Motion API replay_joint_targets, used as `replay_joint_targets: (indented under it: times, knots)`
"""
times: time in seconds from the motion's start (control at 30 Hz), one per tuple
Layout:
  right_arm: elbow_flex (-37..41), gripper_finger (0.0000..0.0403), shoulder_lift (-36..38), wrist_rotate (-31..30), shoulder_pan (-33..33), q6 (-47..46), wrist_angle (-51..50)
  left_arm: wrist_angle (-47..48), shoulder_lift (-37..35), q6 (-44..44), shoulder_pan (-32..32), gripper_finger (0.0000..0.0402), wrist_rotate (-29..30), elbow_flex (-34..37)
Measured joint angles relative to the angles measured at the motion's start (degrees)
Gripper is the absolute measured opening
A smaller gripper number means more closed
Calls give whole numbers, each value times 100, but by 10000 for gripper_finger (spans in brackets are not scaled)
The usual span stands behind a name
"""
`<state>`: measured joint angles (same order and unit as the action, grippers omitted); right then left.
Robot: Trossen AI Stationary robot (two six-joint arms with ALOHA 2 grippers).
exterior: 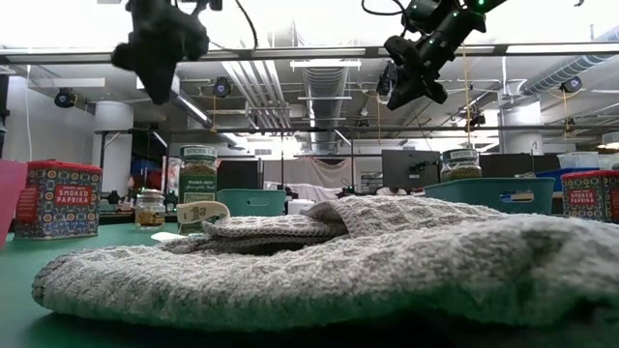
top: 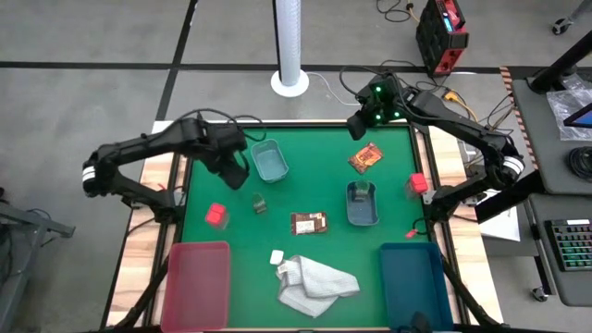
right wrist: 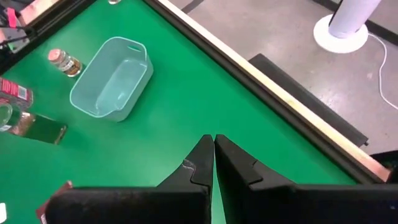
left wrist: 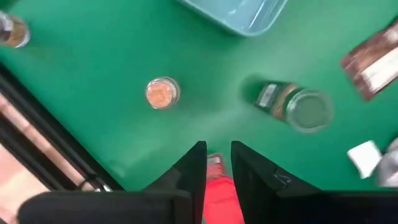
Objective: Sort spices by type
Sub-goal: Put the bottom brown spice bottle into the green bin
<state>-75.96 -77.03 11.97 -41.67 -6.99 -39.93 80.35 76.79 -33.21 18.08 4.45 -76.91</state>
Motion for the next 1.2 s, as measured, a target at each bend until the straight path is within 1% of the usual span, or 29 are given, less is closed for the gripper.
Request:
replay_joint_targets:
  times: [0.07, 0.2, 0.37, 0.47, 0.6, 0.7, 0.83, 0.93, 1.03, 1.2]
  knots:
    - [0, 9, 0, 0, 0, -105, -1, -221, -107, 249, 149, 69, -72, 353]
    - [1, 9, 0, -4, 0, -520, -3, -939, -556, 578, 730, 80, -689, 1193]
    - [9, 9, 0, -165, 0, -770, -7, -1805, -882, 845, 1519, 101, -637, 2143]
    - [11, 9, 0, -191, 0, -1019, -23, -2222, -881, 1023, 1679, 127, -650, 2473]
    - [11, 9, 0, -162, 0, -1439, -23, -2283, -565, 1151, 1723, 176, -641, 2586]
    - [11, 9, 0, -155, 4, -1629, -29, -2442, -290, 1186, 1723, 214, -469, 2585]
    - [11, 9, 0, -144, 15, -1819, -50, -2634, -6, 1206, 1738, 250, -390, 2537]
    - [11, 9, 2, -100, 15, -1949, -82, -2508, 154, 986, 1745, 264, -392, 2549]
    - [-3, 9, 4, -101, 42, -2014, -178, -2553, 269, 962, 1745, 268, -392, 2606]
    - [-24, 9, 7, -102, 55, -1994, -174, -3045, 403, 946, 1745, 262, -398, 2801]
